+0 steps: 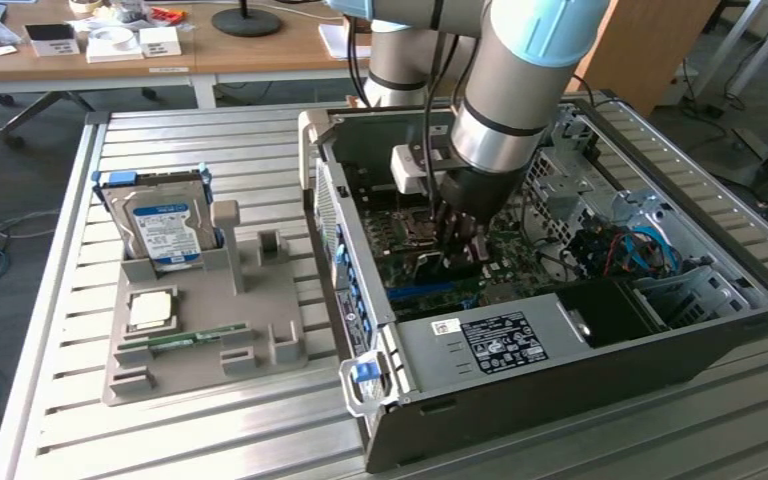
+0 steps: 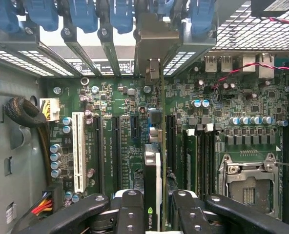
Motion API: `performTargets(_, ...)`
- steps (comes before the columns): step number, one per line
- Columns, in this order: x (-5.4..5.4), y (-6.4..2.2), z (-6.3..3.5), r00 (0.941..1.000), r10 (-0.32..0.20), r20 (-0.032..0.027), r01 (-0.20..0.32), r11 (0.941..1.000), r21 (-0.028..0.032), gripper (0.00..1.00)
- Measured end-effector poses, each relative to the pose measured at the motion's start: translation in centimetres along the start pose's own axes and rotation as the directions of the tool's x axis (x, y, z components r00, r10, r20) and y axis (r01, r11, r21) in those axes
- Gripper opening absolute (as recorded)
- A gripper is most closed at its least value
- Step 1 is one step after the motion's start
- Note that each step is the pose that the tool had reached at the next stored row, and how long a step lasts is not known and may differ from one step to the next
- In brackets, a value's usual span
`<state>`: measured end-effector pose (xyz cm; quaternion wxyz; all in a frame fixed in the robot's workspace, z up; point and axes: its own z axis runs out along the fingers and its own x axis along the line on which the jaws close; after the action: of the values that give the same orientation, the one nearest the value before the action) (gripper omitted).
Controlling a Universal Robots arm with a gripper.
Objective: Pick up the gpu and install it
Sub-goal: 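Insert the gpu into the slot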
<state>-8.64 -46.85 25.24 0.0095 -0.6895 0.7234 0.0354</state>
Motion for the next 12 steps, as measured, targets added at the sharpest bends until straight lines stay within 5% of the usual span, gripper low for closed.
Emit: performTargets(12, 0.0, 0.0, 0.15, 1.0, 0.007, 0.0001, -0.007, 1.0, 0.0003, 0.27)
